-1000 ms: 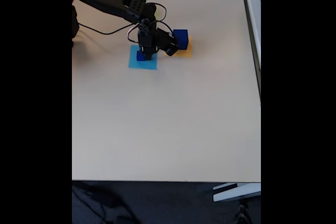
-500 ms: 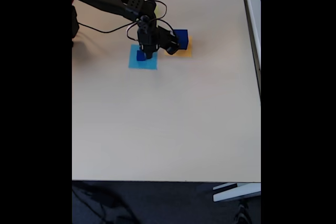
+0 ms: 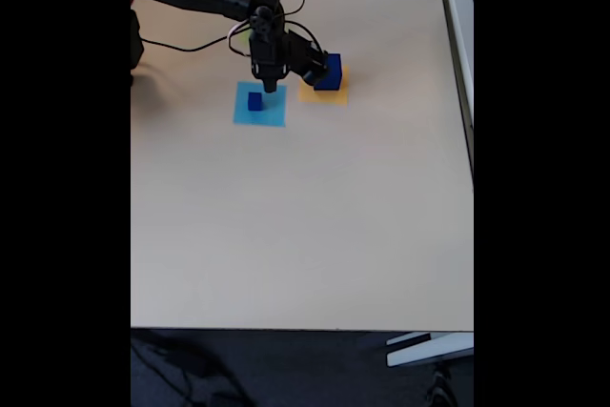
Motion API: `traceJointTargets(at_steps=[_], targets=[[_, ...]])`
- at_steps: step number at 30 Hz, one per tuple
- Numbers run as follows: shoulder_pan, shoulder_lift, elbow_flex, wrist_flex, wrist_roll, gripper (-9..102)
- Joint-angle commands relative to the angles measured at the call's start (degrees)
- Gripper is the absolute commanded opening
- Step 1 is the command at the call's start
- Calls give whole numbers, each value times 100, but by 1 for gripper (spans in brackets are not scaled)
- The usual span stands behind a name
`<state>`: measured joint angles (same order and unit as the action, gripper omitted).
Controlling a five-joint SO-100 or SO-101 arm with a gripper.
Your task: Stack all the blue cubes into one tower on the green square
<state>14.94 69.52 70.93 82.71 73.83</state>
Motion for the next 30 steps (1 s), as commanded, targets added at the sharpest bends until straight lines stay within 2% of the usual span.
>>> traceJointTargets(at_steps=[1,17,30], targets=[[-70,562,62,79,79,0],[158,835,703,44,18,0],[281,800,1081,-360,-70,0]])
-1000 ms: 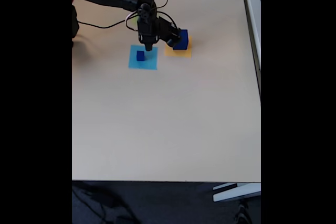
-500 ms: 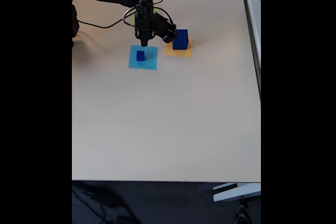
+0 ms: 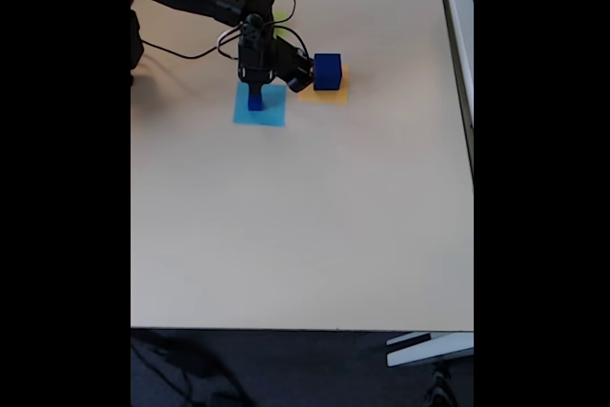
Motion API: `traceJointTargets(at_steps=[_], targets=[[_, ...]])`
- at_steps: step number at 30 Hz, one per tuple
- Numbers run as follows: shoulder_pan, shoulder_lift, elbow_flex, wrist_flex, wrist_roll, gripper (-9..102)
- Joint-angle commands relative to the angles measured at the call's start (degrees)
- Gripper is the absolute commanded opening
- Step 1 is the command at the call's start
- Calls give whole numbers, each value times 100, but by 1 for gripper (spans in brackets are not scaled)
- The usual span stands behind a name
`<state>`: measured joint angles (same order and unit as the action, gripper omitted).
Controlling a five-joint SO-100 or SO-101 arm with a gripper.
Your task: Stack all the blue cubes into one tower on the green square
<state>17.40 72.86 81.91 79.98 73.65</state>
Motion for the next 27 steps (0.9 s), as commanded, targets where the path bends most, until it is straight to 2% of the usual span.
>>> traceJointTargets(at_steps=[1,27], targets=[[26,466,-18,-105,-53,0],[105,466,290,-343,-88,0]])
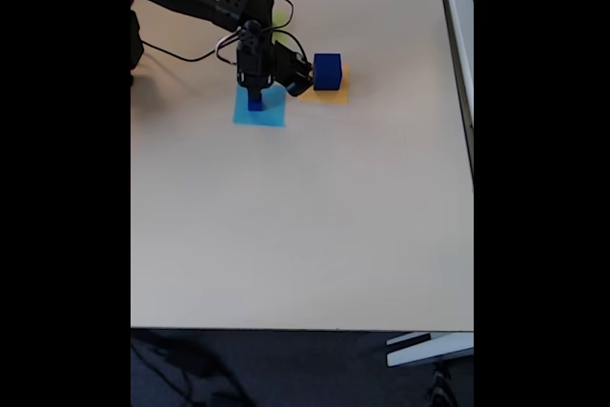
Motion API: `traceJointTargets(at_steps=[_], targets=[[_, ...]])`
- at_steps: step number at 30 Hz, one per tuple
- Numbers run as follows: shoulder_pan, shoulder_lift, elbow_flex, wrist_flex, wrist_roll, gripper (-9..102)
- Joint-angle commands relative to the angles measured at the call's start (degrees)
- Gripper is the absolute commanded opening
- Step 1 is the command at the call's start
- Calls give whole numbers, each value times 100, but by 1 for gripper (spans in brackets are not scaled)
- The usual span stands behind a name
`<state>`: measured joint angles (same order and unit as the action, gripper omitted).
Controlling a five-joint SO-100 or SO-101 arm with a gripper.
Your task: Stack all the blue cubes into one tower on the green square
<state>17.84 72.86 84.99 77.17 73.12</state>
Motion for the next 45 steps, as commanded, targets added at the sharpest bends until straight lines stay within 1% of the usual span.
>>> traceJointTargets(at_steps=[1,21,45], targets=[[70,466,-9,-62,-35,0],[132,475,26,-79,-88,2],[-44,519,-62,-9,-79,12]])
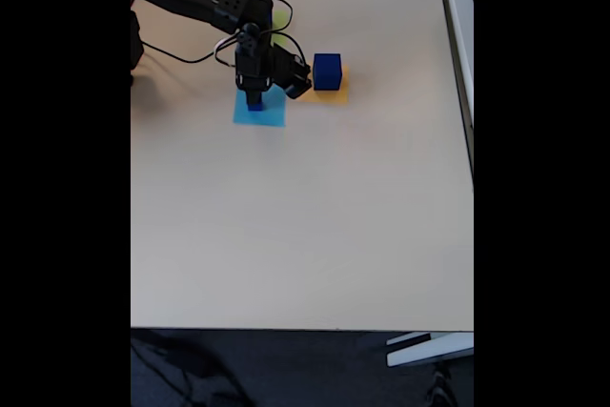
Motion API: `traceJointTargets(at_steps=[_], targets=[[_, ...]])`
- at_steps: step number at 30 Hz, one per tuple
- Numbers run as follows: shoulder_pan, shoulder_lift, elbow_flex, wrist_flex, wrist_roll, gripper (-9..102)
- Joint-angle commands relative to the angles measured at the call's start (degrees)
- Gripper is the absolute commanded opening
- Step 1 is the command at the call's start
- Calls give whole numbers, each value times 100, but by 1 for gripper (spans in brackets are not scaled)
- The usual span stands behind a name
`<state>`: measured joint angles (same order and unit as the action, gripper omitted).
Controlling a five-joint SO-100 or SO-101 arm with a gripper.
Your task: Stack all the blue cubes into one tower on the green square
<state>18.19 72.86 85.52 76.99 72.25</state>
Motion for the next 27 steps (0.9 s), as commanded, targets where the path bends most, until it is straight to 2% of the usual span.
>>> traceJointTargets(at_steps=[1,14,20,27], targets=[[-97,519,-132,35,18,12],[-308,519,-492,272,229,23],[-264,483,-817,325,-26,35],[-246,44,-1925,325,-255,36]])
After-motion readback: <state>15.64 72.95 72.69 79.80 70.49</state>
